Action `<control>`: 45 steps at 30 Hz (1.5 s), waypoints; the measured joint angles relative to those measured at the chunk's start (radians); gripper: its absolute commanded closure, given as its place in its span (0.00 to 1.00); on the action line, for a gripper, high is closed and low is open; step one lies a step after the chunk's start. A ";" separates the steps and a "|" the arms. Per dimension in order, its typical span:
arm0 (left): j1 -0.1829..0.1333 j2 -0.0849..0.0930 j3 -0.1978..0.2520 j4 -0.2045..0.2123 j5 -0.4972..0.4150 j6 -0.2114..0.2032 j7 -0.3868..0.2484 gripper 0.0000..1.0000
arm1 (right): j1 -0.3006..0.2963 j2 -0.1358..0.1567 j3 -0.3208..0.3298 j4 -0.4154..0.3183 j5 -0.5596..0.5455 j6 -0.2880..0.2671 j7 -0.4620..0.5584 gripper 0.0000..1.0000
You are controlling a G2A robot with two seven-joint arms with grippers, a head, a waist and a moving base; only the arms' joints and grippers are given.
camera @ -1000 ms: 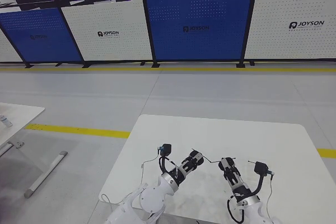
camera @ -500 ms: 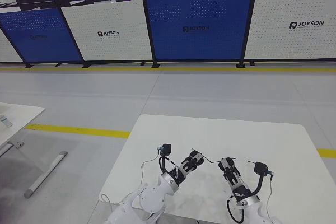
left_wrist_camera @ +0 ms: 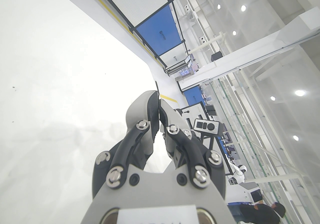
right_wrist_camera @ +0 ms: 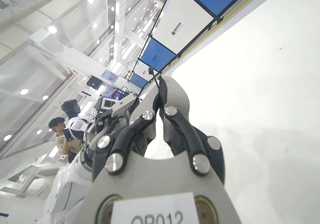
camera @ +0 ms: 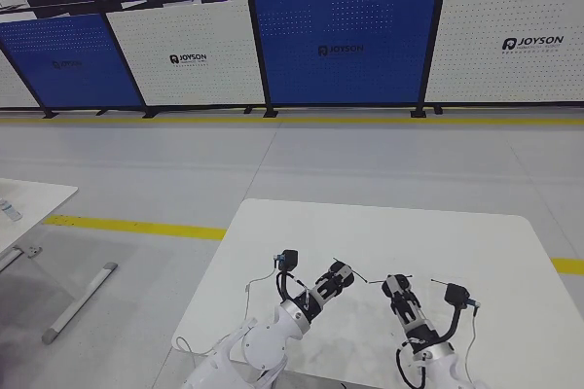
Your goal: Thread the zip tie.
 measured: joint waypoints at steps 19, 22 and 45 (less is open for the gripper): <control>0.000 0.000 0.000 0.000 0.000 0.000 0.000 1.00 | 0.018 -0.008 -0.010 0.012 -0.002 0.011 0.018 1.00; 0.000 0.000 0.000 0.000 0.000 0.000 0.000 1.00 | 0.017 -0.008 -0.010 0.013 0.004 0.007 0.022 1.00; -0.008 -0.008 0.003 0.012 -0.026 0.028 0.023 1.00 | 0.017 -0.008 -0.010 0.013 0.004 0.007 0.022 1.00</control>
